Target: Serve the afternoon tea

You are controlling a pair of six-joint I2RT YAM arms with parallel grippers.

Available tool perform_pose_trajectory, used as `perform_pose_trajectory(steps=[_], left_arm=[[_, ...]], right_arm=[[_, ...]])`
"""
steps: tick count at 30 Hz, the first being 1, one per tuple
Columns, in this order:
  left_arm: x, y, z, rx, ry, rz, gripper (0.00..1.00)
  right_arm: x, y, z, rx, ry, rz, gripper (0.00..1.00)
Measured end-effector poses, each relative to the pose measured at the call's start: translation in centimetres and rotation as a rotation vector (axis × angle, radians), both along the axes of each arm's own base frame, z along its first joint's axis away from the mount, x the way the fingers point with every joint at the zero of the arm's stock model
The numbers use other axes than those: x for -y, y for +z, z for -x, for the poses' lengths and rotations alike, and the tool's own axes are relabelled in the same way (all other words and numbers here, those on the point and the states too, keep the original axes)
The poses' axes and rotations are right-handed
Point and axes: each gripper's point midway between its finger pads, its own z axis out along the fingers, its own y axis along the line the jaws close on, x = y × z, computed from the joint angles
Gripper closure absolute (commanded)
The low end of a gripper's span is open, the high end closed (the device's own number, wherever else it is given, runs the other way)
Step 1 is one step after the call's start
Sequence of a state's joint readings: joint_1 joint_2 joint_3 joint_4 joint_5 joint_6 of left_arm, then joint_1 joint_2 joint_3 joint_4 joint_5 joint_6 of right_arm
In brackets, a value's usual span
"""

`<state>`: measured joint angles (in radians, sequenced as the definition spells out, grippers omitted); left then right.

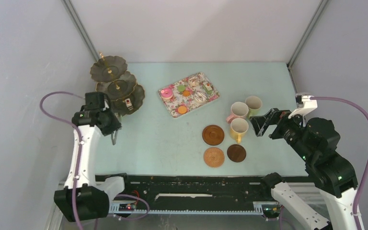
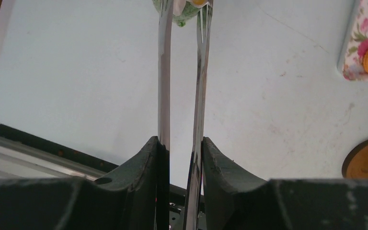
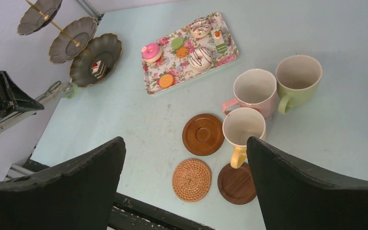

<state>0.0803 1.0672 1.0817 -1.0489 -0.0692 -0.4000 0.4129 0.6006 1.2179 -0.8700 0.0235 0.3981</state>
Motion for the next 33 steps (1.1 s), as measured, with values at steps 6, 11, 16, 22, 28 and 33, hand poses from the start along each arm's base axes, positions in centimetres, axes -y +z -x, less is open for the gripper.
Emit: perform_pose_trajectory(steps=[6, 11, 16, 22, 28, 33], left_arm=[[-3.0, -1.0, 0.0, -0.033, 0.119, 0.043, 0.74], [-3.6, -1.1, -1.5, -0.041, 0.115, 0.050, 0.74], [-4.4, -0.4, -3.3, -0.008, 0.121, 0.045, 0.74], [-4.6, -0.3, -5.1, 0.013, 0.111, 0.060, 0.74], [-4.6, -1.1, -6.7, 0.007, 0.100, 0.081, 0.73], [-4.8, -1.1, -7.8, 0.042, 0.094, 0.081, 0.73]], right_arm=[[-0.3, 0.1, -0.7, 0.000, -0.001, 0.002, 0.00], [-0.3, -0.5, -0.9, -0.019, -0.005, 0.007, 0.00], [-0.2, -0.5, -1.1, -0.018, -0.011, 0.007, 0.00], [0.1, -0.2, -1.3, -0.005, -0.033, 0.003, 0.00], [0.4, -0.2, -1.5, -0.006, -0.050, 0.004, 0.00], [0.8, -0.2, -1.7, -0.005, -0.068, 0.007, 0.00]])
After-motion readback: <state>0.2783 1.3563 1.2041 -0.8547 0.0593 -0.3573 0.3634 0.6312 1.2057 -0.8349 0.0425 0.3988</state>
